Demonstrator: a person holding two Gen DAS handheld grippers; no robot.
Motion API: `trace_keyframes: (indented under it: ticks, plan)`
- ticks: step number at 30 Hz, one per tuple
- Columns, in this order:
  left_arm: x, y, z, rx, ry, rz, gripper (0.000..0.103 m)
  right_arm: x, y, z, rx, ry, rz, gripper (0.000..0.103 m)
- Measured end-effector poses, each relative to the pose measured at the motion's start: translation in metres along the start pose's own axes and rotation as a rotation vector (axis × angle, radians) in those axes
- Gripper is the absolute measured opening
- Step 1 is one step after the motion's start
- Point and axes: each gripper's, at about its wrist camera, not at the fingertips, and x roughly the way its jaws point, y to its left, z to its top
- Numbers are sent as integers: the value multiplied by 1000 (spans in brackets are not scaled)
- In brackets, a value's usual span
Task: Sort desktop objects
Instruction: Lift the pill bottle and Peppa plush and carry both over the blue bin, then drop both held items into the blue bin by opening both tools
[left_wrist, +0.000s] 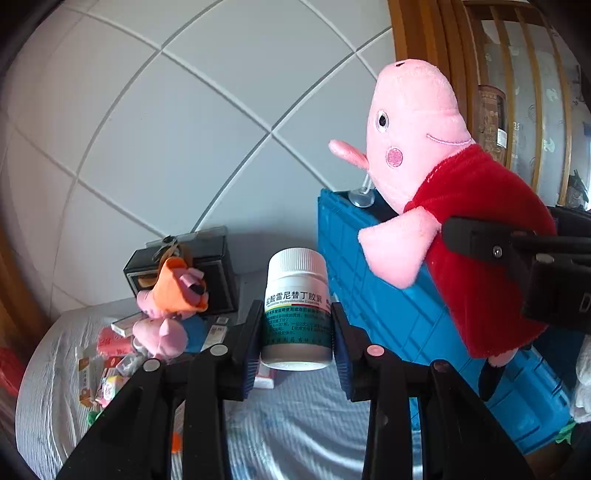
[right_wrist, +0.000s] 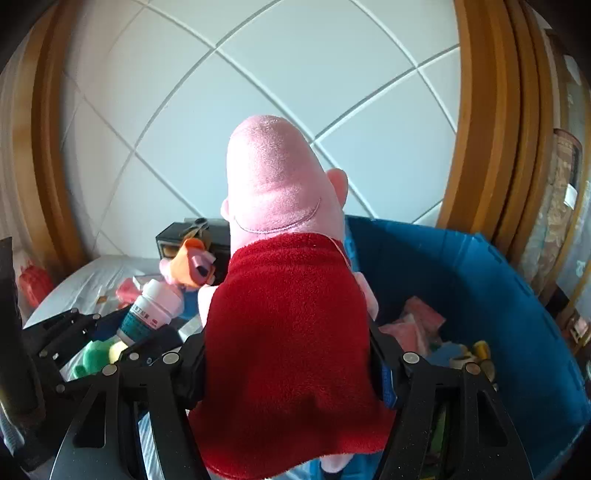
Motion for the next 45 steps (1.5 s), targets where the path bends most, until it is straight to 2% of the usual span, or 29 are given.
trace_keyframes:
  ticks: [4, 9, 13, 20, 24, 29, 32, 34, 37, 41, 45]
  plan:
    - [13, -42, 30, 29, -23, -31, 34, -7, -47, 18, 17, -15, -58, 68]
    - [50, -94, 67, 60, 16, -75, 34, 11, -109, 27, 36, 30, -105, 68]
    - [84, -131, 92, 76, 79, -100, 34, 41, -162, 28, 61, 96, -146, 68]
    - [157, -182, 116, 86, 260, -118, 34, 97, -225, 15, 88, 210, -186, 68]
    - [196, -207, 118, 103, 345, -101, 34, 133, -253, 6, 98, 274, -218, 68]
    - [236, -223, 109, 115, 411, -75, 34, 160, -281, -6, 109, 331, -287, 69]
    - [257, -230, 97, 113, 457, -51, 34, 173, -294, -16, 155, 383, -253, 69]
    - [261, -239, 92, 133, 453, -26, 34, 181, -299, -22, 178, 414, -244, 70]
    - [263, -241, 86, 122, 473, -54, 34, 188, -299, -31, 172, 447, -251, 71]
    - [263, -242, 82, 134, 476, -21, 34, 194, -298, -36, 157, 456, -245, 72]
    - [269, -246, 76, 164, 524, -8, 36, 195, -295, -39, 154, 462, -256, 76]
